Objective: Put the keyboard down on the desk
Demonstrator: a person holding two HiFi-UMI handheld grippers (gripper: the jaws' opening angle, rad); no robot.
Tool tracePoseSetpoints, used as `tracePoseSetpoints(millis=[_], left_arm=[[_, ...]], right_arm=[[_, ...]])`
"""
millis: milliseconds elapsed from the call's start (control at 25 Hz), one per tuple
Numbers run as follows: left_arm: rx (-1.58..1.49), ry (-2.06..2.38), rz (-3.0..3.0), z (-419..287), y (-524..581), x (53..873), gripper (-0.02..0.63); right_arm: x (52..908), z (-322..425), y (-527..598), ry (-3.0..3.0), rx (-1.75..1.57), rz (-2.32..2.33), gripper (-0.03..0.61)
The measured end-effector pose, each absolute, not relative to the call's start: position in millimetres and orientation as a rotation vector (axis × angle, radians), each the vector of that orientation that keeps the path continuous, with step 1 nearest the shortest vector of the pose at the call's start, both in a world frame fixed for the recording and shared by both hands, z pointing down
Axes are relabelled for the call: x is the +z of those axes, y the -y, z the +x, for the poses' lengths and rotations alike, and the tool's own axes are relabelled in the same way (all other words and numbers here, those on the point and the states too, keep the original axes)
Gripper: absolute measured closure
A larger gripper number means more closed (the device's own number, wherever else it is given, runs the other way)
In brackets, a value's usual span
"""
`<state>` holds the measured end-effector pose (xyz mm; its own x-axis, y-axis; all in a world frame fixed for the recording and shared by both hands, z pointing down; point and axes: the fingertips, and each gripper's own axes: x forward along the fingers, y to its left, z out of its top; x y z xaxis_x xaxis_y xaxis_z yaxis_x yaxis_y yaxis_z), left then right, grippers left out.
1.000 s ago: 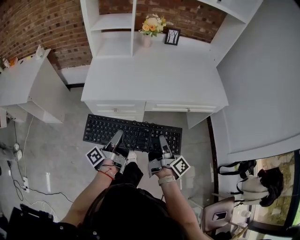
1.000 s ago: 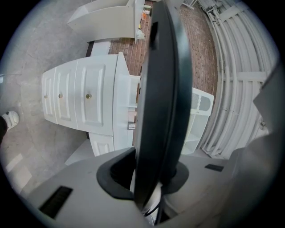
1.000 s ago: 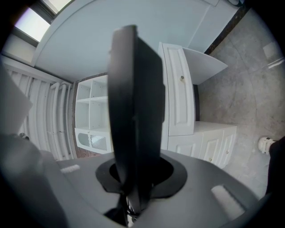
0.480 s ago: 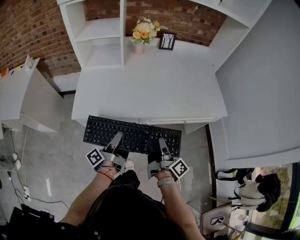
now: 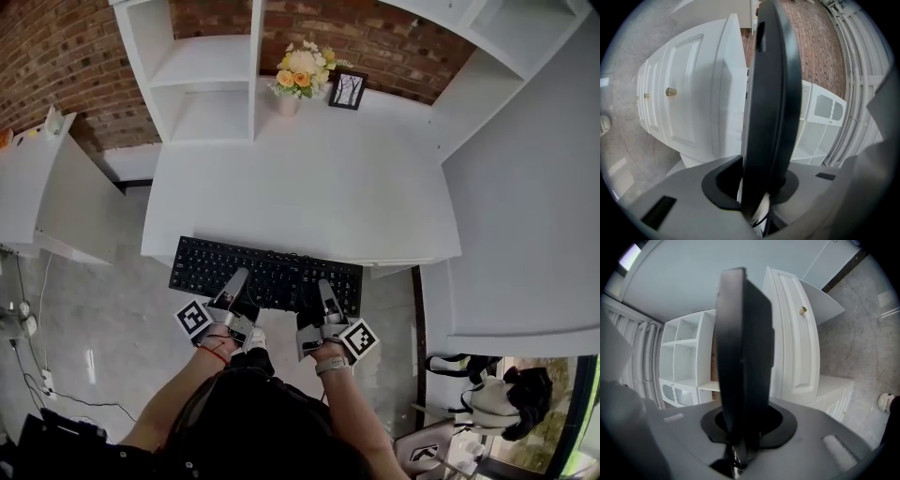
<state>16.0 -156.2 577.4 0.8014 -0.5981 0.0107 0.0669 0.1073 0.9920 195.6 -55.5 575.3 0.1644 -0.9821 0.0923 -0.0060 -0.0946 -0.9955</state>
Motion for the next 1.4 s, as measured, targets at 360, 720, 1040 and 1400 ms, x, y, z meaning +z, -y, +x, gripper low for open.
tracePoseSetpoints(millis=[360, 720, 1040, 1400], left_arm=[[-0.489, 0.509, 1.353, 22.4, 175.3, 595.1, 0.565], [-0.483, 0.569, 1.325, 32.1, 185.7, 608.6, 0.565], [-0.511, 0.641, 1.295, 49.7, 198.0, 612.4, 0.565], [-0.546, 0.684, 1.299, 74.8, 221.7, 603.6, 0.563]], right_arm=[[593.9, 204.3, 78.4, -1.032, -1.202, -1.374, 0.509], [607.1, 217.5, 96.2, -1.035, -1.257, -1.369, 0.509], [615.1, 240.6, 121.1, -1.052, -1.341, -1.348, 0.509], [610.1, 268.1, 153.3, -1.066, -1.369, -1.305, 0.511]])
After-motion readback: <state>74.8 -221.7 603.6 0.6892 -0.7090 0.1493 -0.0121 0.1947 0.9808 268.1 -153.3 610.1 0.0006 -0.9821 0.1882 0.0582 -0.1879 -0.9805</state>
